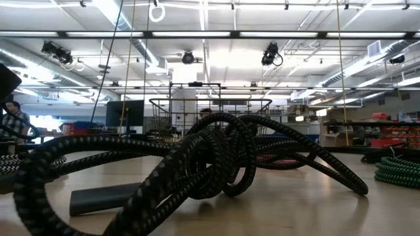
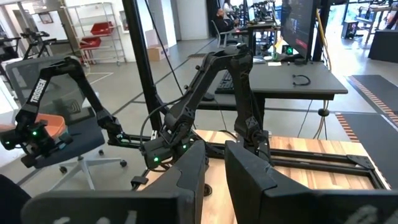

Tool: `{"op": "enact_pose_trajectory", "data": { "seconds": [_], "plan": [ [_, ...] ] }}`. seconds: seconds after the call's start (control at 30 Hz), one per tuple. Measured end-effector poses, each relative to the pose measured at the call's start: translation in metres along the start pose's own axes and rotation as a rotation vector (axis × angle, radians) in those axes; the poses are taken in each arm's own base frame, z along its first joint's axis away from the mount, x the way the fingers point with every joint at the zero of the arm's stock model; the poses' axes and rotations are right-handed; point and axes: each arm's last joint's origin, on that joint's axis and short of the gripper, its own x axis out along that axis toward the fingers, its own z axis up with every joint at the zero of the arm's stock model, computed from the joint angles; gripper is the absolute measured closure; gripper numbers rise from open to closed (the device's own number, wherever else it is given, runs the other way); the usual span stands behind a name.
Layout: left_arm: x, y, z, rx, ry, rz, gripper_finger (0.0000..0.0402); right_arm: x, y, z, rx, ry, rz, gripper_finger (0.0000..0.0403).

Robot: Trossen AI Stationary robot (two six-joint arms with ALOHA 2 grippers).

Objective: Pick and place USB-C Cables
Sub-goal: Put the black charger cable into the wire basket

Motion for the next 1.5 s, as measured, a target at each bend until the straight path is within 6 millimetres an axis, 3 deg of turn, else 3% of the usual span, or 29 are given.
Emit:
{"op": "enact_pose_trajectory", "data": {
  "seconds": [0.1,0.17,0.27,0.57,0.77,0.97,1.23,1.5],
  "plan": [
    [-0.011,-0.004,0.002,0.024,-0.039,-0.044,0.0355,0.000,0.000,0.000,0.014,0.000,0.000,0.0335],
    [-0.025,-0.004,0.007,0.029,-0.159,-0.086,0.0355,0.000,0.000,0.000,0.032,0.000,0.000,0.0335],
    [-0.058,-0.009,0.014,0.021,-0.316,-0.193,0.0355,0.000,0.001,0.000,0.041,0.000,0.001,0.0335],
    [-0.174,0.002,0.051,0.175,-0.761,-0.278,0.0355,0.000,0.001,0.001,0.075,-0.006,0.002,0.0335],
    [-0.243,0.008,0.089,0.361,-0.986,-0.219,0.0355,0.001,0.001,0.003,0.071,-0.026,0.004,0.0335],
    [-0.293,0.012,0.135,0.544,-1.106,-0.081,0.0355,0.002,0.005,0.009,0.067,-0.080,0.028,0.0335],
    [-0.314,0.004,0.194,0.979,-1.072,-0.248,0.0355,0.011,0.024,0.014,0.073,-0.121,0.127,0.0335],
    [-0.288,0.005,0.255,1.073,-0.888,-0.152,0.0355,0.021,0.057,0.013,0.083,-0.102,0.281,0.0335]
  ]
}}
